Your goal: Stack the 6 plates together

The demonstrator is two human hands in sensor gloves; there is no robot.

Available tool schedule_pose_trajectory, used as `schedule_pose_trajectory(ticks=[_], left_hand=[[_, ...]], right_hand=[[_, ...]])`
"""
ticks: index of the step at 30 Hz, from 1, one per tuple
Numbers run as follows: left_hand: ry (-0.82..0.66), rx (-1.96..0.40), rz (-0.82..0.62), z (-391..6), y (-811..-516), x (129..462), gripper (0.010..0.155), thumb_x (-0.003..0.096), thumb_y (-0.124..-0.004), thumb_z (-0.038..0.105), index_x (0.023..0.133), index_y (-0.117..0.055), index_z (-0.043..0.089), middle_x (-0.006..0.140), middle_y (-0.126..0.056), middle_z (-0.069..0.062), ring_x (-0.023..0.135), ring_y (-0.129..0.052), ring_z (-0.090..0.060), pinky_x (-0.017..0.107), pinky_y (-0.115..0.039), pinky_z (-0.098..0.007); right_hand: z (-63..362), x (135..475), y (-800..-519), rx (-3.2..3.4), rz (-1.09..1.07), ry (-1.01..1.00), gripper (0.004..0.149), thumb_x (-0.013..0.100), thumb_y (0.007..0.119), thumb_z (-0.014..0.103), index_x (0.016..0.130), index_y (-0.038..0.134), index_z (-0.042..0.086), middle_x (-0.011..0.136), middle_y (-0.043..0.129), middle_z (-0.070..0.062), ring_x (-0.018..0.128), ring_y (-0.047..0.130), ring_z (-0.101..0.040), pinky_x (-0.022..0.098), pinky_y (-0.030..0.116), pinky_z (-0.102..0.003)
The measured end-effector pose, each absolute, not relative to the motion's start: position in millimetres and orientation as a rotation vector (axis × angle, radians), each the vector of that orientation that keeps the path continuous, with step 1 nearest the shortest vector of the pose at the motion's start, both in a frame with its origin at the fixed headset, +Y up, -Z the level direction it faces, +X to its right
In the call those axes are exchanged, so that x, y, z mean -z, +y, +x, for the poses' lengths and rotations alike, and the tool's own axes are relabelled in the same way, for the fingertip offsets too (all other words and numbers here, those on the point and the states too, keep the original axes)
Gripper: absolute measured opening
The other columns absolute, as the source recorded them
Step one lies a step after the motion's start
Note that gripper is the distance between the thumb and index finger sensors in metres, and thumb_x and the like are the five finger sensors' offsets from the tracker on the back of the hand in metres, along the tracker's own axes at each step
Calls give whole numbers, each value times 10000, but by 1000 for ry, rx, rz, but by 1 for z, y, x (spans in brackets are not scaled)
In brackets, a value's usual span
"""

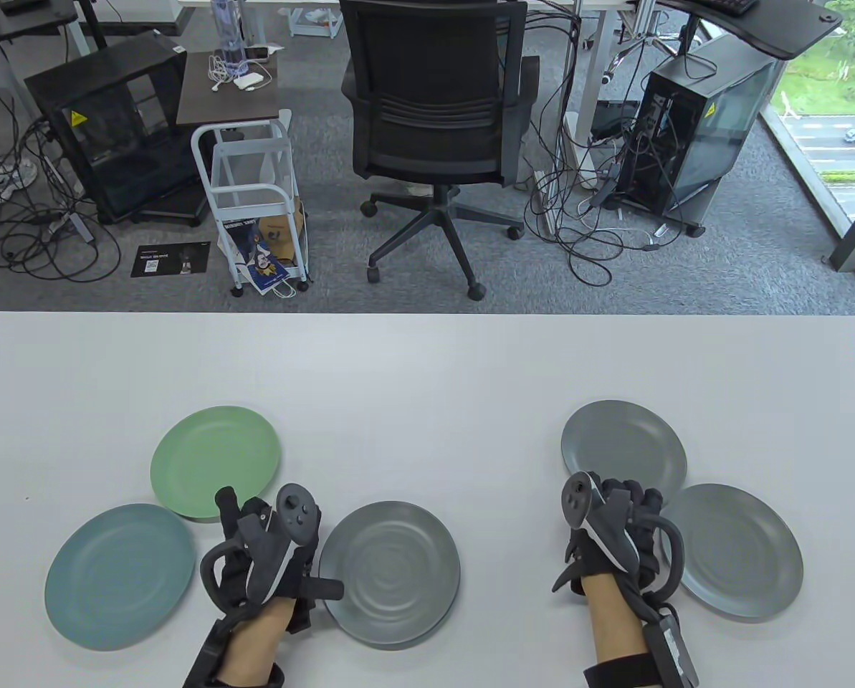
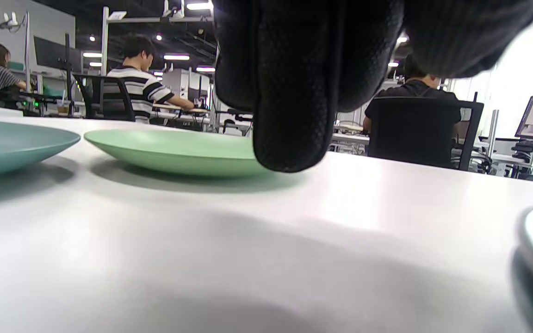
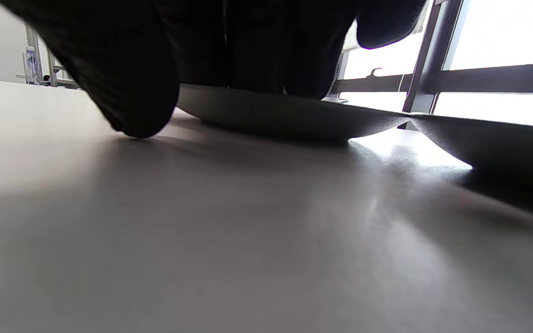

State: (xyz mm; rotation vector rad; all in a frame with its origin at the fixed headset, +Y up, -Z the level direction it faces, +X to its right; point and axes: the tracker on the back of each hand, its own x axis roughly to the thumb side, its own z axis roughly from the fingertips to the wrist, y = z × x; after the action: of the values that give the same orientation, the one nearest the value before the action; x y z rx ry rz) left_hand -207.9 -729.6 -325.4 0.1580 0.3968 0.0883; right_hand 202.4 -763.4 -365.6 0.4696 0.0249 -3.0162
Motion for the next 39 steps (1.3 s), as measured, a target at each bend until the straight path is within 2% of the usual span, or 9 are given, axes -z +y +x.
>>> schedule_pose_trajectory(ticks=[4,12,15,25,39], left_hand=[[386,-97,180,-207,-730,324,568,333,-773,586,849,-827,354,724,-1042,106,892,-868,-98,893,-307,-436],[355,-112,193,-204,-730,323,563,334,-771,587,848,-825,365,730,-1036,114,896,-865,-100,894,-306,-444],[355,-125,184,-205,-730,323,564,334,-769,589,850,-822,368,732,-1035,117,896,-865,-99,891,-309,-447],[352,-130,187,-205,-730,323,560,335,-767,589,846,-826,367,725,-1037,119,892,-869,-103,889,-317,-451],[361,-142,192,-207,-731,322,556,336,-765,589,841,-830,366,719,-1038,117,887,-874,-105,889,-319,-452]], right_hand=[[203,366,-763,3013,478,38,534,491,836,464,979,668,329,996,772,27,982,689,-276,777,456,-563],[205,374,-763,3013,523,49,473,491,859,408,932,712,323,939,806,44,952,734,-254,772,482,-560],[206,373,-762,3016,527,105,408,488,865,388,879,763,332,881,854,62,923,776,-233,768,500,-555],[206,372,-761,3009,522,88,412,474,883,390,866,772,329,862,860,68,910,789,-221,766,508,-551],[199,368,-755,2949,458,326,391,451,894,401,821,805,310,787,901,86,848,845,-191,760,545,-525]])
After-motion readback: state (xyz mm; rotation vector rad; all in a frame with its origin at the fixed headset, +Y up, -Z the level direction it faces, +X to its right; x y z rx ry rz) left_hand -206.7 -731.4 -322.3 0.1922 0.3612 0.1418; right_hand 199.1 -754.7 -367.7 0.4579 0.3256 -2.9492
